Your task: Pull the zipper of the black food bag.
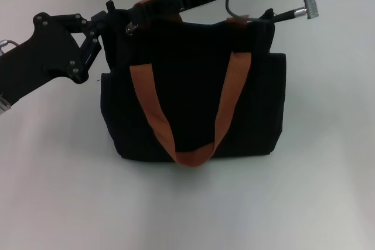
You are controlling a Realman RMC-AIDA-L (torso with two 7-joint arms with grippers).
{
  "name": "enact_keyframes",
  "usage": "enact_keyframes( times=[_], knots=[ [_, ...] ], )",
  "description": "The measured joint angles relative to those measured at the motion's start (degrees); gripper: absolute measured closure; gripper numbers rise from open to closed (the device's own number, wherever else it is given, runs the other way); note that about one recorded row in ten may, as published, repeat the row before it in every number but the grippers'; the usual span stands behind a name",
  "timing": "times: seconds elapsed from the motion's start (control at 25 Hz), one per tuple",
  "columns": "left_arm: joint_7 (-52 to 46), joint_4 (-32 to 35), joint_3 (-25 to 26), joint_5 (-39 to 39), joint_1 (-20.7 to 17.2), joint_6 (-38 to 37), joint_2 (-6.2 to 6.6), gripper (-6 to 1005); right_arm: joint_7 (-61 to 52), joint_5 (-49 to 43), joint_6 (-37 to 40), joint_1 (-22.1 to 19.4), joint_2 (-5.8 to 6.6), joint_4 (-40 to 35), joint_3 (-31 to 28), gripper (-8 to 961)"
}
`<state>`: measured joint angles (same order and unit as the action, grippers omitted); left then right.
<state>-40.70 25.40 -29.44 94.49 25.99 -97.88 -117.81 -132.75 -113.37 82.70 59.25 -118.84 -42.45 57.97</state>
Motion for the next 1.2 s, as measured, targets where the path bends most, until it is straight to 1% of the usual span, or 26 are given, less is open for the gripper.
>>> enact_keyframes(
  times=[0.52,0.76,0.96,1.2],
  knots=[
    [0.12,0.02,0.00,-0.01,-0.15,-0.22,-0.05,960,-0.71,1.72,-1.99,0.82,-0.31,3.72,-0.04,533],
    [0.14,-0.02,0.08,-0.01,-0.03,-0.22,-0.14,958,-0.67,2.00,-2.28,0.94,-0.41,4.05,-0.12,534],
    [0.10,-0.06,0.09,-0.01,-0.07,-0.22,-0.14,957,-0.29,4.40,-1.81,1.03,-0.39,5.25,-0.05,534],
    [0.09,-0.06,0.08,-0.27,-0.17,-0.21,-0.14,955,0.26,4.35,-2.29,0.51,-0.29,4.57,-0.05,534]
  ],
)
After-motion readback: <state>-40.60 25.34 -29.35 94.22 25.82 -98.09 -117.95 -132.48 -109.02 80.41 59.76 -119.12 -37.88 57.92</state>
